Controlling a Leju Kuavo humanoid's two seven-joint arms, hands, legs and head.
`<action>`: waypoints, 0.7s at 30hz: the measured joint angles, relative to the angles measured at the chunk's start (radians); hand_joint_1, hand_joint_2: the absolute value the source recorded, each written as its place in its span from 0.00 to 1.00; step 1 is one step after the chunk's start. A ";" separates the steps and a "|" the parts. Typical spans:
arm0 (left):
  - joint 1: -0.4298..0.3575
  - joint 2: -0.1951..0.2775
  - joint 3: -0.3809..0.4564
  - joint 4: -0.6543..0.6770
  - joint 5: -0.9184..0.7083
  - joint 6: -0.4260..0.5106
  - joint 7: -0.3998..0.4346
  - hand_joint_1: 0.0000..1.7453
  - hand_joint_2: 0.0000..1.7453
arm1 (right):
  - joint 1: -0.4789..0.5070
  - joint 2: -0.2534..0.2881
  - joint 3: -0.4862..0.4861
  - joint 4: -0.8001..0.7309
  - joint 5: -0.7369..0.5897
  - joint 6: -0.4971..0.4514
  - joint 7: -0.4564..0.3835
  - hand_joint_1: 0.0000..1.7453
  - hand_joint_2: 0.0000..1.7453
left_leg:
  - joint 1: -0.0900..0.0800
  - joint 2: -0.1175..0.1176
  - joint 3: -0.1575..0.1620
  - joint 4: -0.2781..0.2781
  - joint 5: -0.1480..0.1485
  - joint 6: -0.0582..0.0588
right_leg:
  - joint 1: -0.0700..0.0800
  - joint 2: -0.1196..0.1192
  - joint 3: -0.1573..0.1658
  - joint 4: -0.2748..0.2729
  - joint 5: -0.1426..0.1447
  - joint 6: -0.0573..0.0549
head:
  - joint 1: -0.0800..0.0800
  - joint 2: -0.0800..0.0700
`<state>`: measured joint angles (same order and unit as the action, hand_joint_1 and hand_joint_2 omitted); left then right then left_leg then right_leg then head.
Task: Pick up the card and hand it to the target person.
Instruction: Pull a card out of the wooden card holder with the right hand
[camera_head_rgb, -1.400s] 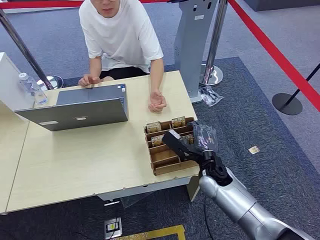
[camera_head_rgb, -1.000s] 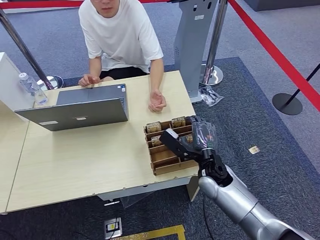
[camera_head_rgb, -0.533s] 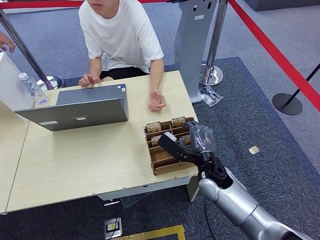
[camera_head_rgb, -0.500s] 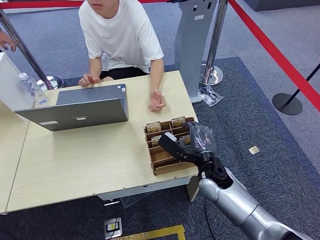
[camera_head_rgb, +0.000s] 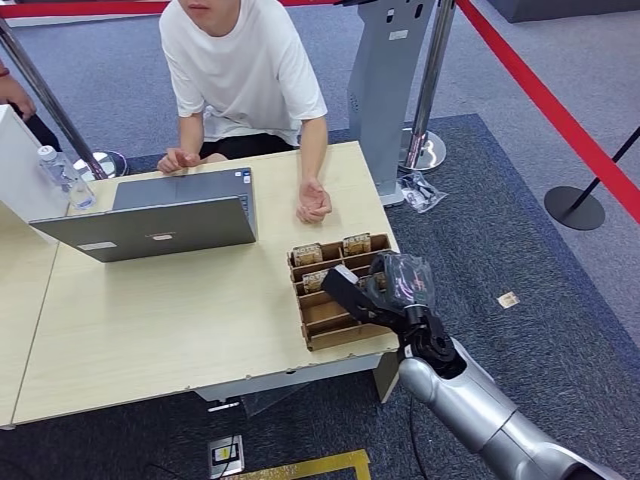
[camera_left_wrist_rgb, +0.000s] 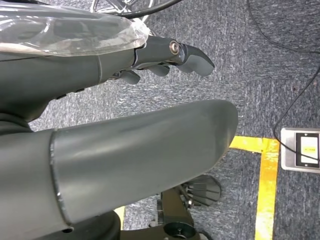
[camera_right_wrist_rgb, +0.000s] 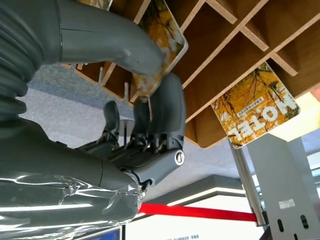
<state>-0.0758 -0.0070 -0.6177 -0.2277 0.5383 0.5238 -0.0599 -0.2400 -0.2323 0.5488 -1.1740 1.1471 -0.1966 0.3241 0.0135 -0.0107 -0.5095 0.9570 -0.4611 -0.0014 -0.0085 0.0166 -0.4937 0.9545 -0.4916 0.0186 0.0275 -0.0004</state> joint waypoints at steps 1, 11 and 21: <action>0.000 0.000 -0.003 0.000 0.002 0.000 0.000 0.00 0.00 | 0.000 0.000 0.000 0.001 0.000 0.000 0.000 0.60 1.00 | 0.000 0.000 0.000 0.000 0.000 0.000 | 0.000 0.000 0.000 0.000 0.000 0.000 | 0.000 0.000; -0.001 0.005 -0.033 0.000 0.025 0.002 0.000 0.00 0.00 | -0.001 0.000 0.001 0.012 -0.010 0.003 -0.010 0.55 1.00 | 0.000 0.000 0.000 0.000 0.000 0.000 | 0.000 0.000 0.000 0.000 0.000 0.000 | 0.000 0.000; -0.003 0.011 -0.060 -0.001 0.039 0.002 0.000 0.00 0.00 | -0.001 0.000 0.003 0.027 -0.014 0.012 -0.012 0.61 1.00 | 0.000 0.000 0.000 0.000 0.000 0.000 | 0.000 0.000 0.000 0.000 0.000 0.000 | 0.000 0.000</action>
<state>-0.0786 0.0040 -0.6781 -0.2284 0.5776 0.5253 -0.0599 -0.2408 -0.2323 0.5516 -1.1465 1.1331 -0.1843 0.3124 0.0135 -0.0107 -0.5092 0.9570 -0.4611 -0.0014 -0.0085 0.0166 -0.4934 0.9545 -0.4916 0.0185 0.0275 -0.0004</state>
